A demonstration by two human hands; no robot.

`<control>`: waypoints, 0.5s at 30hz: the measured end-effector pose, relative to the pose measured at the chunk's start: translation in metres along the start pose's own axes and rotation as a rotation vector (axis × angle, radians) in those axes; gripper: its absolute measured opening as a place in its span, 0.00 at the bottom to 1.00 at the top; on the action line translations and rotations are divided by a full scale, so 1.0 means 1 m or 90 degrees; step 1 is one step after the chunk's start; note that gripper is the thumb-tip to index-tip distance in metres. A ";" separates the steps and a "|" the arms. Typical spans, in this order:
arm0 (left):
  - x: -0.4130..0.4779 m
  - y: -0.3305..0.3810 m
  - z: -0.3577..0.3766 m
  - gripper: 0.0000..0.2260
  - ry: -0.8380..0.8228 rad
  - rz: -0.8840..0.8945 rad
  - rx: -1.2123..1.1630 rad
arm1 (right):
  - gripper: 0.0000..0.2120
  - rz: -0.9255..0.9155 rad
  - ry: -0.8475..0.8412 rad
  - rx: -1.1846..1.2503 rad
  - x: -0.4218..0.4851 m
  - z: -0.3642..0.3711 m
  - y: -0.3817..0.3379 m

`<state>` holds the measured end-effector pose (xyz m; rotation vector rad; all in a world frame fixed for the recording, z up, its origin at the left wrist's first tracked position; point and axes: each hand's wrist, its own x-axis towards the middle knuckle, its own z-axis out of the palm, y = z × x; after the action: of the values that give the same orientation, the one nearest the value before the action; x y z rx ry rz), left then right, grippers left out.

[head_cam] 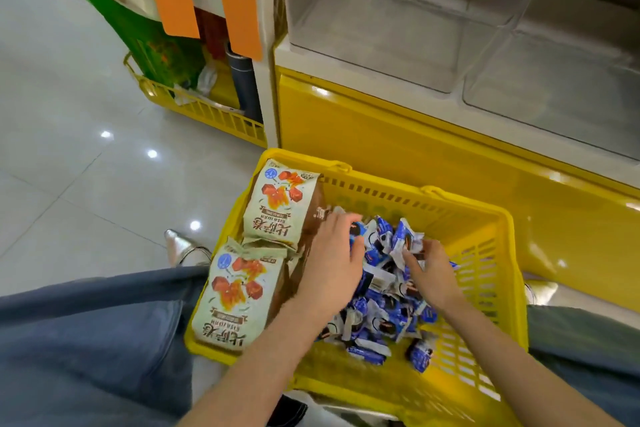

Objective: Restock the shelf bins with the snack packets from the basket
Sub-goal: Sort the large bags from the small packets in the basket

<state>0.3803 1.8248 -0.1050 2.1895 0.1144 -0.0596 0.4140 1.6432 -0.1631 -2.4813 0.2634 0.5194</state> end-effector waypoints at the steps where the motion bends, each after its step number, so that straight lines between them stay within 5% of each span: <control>1: 0.011 -0.005 0.015 0.16 -0.026 -0.028 0.015 | 0.30 0.023 -0.025 -0.015 0.011 0.002 0.002; 7: 0.073 -0.039 0.060 0.28 -0.105 -0.205 0.157 | 0.31 0.060 -0.076 0.025 0.055 0.018 0.000; 15: 0.089 -0.068 0.086 0.42 -0.339 -0.191 0.292 | 0.42 0.071 -0.144 0.006 0.068 0.038 -0.005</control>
<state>0.4617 1.7996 -0.2176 2.5087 0.1357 -0.9074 0.4652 1.6644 -0.2182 -2.3826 0.3144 0.8360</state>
